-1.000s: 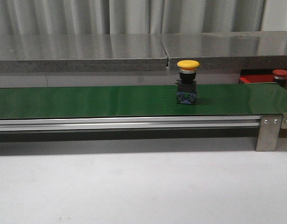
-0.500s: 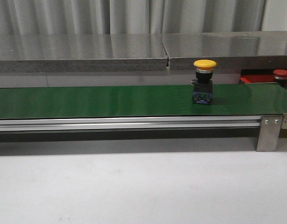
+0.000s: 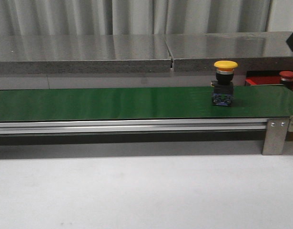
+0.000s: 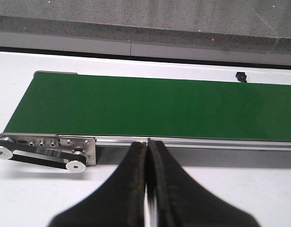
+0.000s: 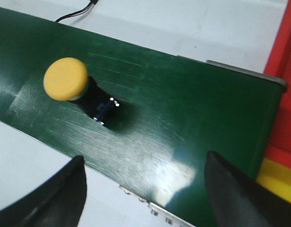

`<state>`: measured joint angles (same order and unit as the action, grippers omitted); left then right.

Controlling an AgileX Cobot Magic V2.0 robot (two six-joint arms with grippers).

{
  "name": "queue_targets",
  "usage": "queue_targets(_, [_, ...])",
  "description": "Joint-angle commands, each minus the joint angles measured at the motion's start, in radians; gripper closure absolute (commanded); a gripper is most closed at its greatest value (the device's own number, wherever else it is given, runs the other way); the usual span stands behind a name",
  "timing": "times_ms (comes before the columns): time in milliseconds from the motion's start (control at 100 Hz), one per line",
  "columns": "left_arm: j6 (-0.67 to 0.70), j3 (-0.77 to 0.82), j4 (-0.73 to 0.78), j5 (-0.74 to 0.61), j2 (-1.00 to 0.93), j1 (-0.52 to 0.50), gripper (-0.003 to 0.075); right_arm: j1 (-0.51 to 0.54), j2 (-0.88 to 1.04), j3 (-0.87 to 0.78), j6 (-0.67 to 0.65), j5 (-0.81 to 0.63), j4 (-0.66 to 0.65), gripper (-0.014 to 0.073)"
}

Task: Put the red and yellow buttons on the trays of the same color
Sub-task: 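Move the right gripper over the approaching yellow button on the belt, then grasp the yellow button on the belt with the right gripper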

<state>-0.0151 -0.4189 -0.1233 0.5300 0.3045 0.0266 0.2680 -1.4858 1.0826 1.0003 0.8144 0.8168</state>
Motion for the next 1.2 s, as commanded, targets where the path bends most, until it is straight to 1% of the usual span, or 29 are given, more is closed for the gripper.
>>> queue_targets(0, [0.002,-0.027,-0.016,-0.073,0.008,0.007,0.0739,-0.053,0.032,0.017,0.043,-0.074,0.054,0.0065])
queue_targets(170, [0.002,-0.027,-0.016,-0.073,0.008,0.007,0.0739,-0.14,-0.005,0.017,0.046,-0.161,0.005,0.0065])
queue_targets(310, [0.002,-0.027,-0.016,-0.073,0.008,0.007,0.0739,-0.174,-0.044,0.017,0.048,-0.203,0.0,0.0065])
queue_targets(520, [0.002,-0.027,-0.016,-0.073,0.008,0.007,0.0739,-0.197,-0.105,0.017,0.048,-0.223,0.001,0.0065])
queue_targets(660, [0.002,-0.027,-0.016,-0.073,0.008,0.007,0.0739,-0.206,-0.133,0.017,0.05,-0.271,0.002,0.0065])
queue_targets(890, [0.002,-0.027,-0.016,-0.073,0.008,0.007,0.0739,-0.206,-0.153,0.017,0.107,-0.345,0.018,0.0071])
queue_targets(940, [0.002,-0.027,-0.016,-0.073,0.008,0.007,0.0739,-0.206,-0.153,0.017,0.112,-0.36,0.022,0.0103])
queue_targets(990, [0.002,-0.027,-0.016,-0.073,0.008,0.007,0.0739,-0.206,-0.153,0.017,0.115,-0.369,0.025,0.0165])
queue_targets(1040, [0.002,-0.027,-0.016,-0.073,0.008,0.007,0.0739,-0.206,-0.153,0.017,0.115,-0.369,0.025,0.0266])
queue_targets(1060, [0.002,-0.027,-0.016,-0.073,0.008,0.007,0.0739,-0.206,-0.153,0.017,0.115,-0.369,0.025,0.0293])
queue_targets(1110, [0.002,-0.027,-0.016,-0.073,0.008,0.007,0.0739,-0.206,-0.153,0.017,0.115,-0.363,0.025,0.0401])
queue_targets(1190, [0.002,-0.027,-0.016,-0.073,0.008,0.007,0.0739,-0.206,-0.15,0.017,0.115,-0.356,0.025,0.0522])
